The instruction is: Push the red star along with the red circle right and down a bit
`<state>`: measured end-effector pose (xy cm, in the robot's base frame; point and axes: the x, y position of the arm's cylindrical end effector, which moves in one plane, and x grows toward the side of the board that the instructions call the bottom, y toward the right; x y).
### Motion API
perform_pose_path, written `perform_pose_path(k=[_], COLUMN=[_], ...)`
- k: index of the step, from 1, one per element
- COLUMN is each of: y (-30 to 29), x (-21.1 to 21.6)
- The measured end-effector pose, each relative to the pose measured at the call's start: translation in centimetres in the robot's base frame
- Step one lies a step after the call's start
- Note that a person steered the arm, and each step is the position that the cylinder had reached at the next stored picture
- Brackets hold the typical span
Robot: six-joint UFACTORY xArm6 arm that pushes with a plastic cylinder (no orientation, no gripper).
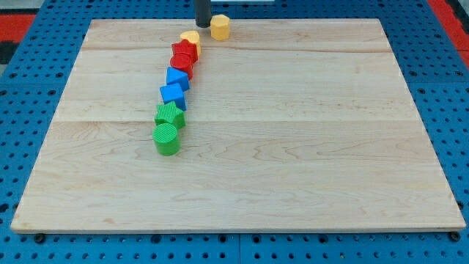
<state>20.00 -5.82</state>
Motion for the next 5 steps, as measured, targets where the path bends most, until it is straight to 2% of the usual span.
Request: perform_pose_path(k=[3, 5], y=[0.9, -5.1], x=[0.0, 0.9])
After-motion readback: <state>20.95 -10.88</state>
